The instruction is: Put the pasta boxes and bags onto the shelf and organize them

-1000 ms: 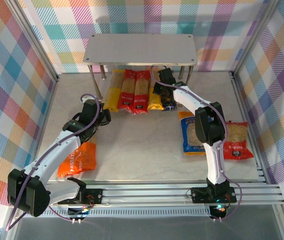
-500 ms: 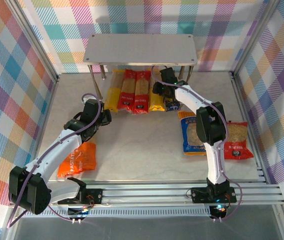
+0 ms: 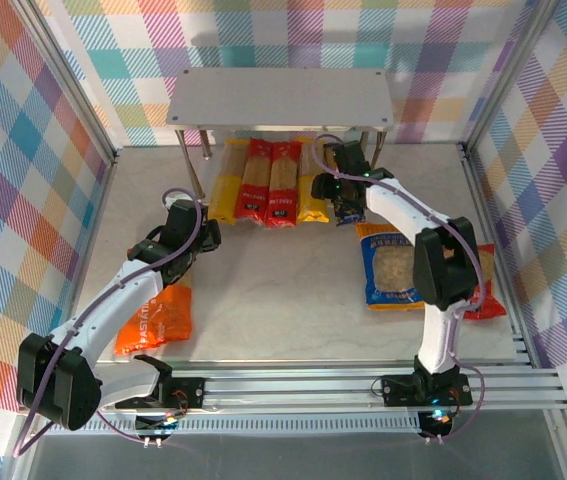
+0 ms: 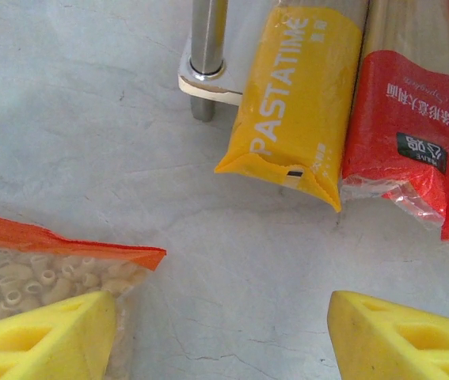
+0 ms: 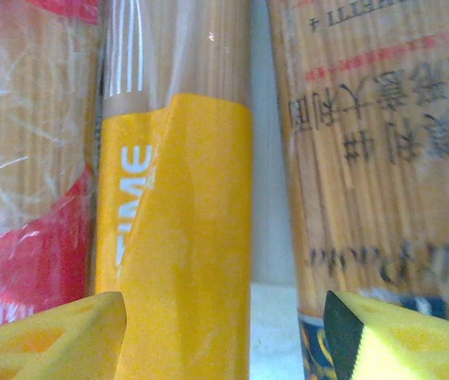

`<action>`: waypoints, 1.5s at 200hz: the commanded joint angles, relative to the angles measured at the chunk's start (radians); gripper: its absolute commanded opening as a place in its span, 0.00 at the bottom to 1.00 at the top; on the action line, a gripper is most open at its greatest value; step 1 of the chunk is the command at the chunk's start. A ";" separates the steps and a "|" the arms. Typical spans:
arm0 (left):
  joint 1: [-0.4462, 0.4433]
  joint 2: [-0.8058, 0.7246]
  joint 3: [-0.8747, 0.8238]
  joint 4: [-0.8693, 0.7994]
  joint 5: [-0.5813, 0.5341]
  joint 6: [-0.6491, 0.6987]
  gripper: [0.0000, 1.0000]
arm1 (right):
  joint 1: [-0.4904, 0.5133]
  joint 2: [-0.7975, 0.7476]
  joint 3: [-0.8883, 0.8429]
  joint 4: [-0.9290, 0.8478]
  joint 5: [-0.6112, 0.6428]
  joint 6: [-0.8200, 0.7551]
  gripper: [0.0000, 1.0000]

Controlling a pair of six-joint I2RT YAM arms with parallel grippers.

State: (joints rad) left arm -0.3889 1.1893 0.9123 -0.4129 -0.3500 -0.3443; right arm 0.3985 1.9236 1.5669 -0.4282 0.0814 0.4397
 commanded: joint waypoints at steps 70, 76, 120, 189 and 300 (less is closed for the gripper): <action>0.012 -0.012 -0.019 0.003 -0.015 0.020 0.71 | -0.030 -0.141 -0.150 -0.137 0.156 0.013 0.75; 0.012 -0.011 -0.024 0.003 -0.015 0.021 0.71 | -0.034 -0.159 -0.169 -0.148 0.160 0.013 0.76; 0.010 -0.041 -0.096 0.030 0.031 0.012 0.70 | -0.060 -0.320 -0.350 -0.220 0.213 0.020 0.82; -0.053 -0.152 -0.182 0.010 0.162 -0.010 0.65 | -0.084 -0.532 -0.556 -0.295 0.175 0.076 0.85; -0.548 0.352 -0.054 0.461 0.400 -0.299 0.69 | -0.087 -0.764 -0.512 -0.297 0.166 0.091 0.91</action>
State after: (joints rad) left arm -0.9024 1.4151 0.7841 -0.1761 -0.0895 -0.5457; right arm 0.3149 1.1984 1.0344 -0.7357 0.2722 0.5125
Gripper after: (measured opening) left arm 0.687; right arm 0.898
